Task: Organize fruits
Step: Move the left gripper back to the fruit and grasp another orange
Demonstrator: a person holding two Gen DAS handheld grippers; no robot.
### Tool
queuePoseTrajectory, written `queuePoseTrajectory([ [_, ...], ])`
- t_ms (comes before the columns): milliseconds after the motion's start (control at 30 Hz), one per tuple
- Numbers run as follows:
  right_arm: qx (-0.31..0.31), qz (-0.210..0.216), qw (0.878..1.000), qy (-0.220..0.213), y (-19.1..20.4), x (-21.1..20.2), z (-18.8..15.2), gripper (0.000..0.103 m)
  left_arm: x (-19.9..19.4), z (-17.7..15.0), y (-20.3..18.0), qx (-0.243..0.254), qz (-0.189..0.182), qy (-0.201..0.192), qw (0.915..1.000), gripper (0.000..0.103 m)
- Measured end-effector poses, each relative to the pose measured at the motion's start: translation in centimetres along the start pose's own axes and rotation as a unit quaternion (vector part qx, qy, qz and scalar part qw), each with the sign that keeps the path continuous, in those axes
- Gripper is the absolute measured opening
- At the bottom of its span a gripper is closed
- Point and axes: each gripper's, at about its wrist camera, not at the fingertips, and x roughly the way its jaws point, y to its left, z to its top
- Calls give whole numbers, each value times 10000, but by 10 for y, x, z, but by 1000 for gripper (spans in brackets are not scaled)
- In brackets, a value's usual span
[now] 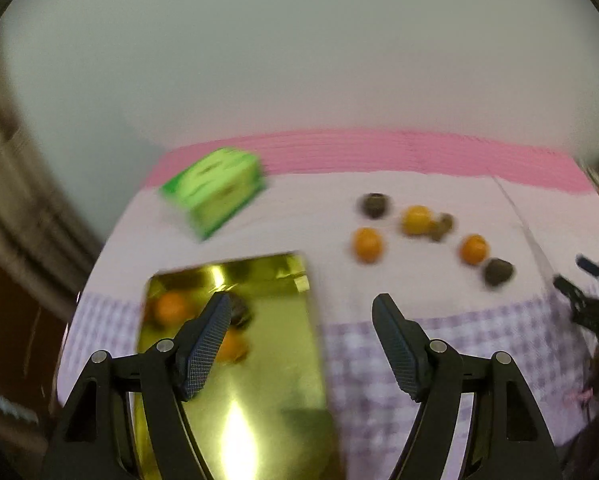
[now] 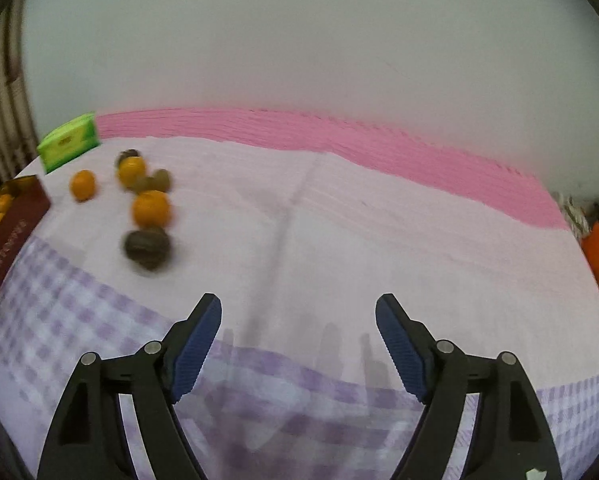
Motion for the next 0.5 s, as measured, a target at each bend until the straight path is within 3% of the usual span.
queuePoseTrajectory([
  [133,251,45,9996,71,-15,8,-7,78,33,34,-35,314,-473,247,9981,74],
  [300,453,168,9988,100,-21,11,-8,82,90,64,-46,334,-428,662,9963,73],
  [500,300,258,9991,133,-15,11,-8,85,152,66,-39,-22,-640,1289,9896,70],
])
